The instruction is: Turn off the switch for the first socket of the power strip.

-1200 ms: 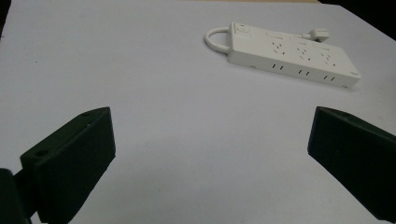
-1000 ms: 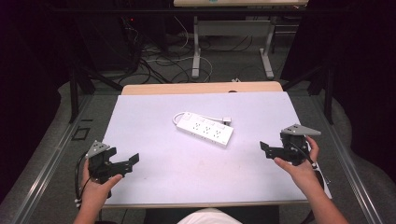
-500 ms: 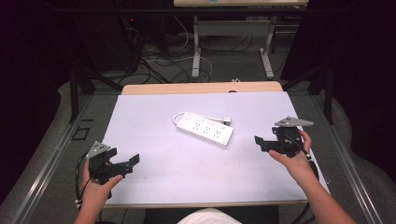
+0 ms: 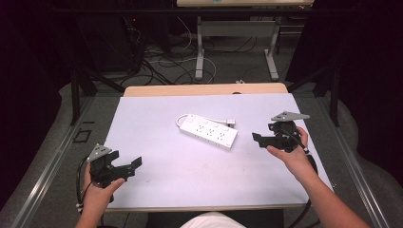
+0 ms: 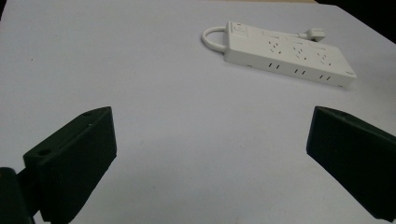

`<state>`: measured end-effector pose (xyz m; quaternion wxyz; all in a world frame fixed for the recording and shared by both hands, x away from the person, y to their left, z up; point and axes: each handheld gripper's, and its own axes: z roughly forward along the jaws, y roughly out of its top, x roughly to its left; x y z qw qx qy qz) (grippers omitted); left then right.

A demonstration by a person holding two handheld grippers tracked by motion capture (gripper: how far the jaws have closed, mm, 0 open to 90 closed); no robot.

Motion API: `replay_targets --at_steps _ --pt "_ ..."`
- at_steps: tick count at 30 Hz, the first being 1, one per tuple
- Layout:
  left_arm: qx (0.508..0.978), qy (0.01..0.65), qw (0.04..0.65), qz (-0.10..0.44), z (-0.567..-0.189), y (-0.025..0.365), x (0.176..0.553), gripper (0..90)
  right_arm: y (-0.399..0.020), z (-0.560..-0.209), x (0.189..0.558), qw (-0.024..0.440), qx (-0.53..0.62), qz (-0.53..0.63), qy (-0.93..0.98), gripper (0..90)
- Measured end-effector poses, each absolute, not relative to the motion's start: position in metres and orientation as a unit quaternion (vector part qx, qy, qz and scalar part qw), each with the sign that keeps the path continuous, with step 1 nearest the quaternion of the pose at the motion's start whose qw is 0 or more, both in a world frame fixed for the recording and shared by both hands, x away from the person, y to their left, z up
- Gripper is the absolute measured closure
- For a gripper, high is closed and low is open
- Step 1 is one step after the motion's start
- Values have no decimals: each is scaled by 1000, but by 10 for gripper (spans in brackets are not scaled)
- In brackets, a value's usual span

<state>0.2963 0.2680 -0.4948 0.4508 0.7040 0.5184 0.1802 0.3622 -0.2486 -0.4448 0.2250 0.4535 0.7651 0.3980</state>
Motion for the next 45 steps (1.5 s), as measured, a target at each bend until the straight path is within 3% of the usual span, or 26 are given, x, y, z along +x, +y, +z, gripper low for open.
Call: replay_targets --at_steps 23,45 --pt "704 521 448 180 -496 269 297 21 -221 -440 392 199 424 361 806 413" --pt "706 521 444 181 -497 269 298 24 -194 -434 430 191 395 338 833 446"
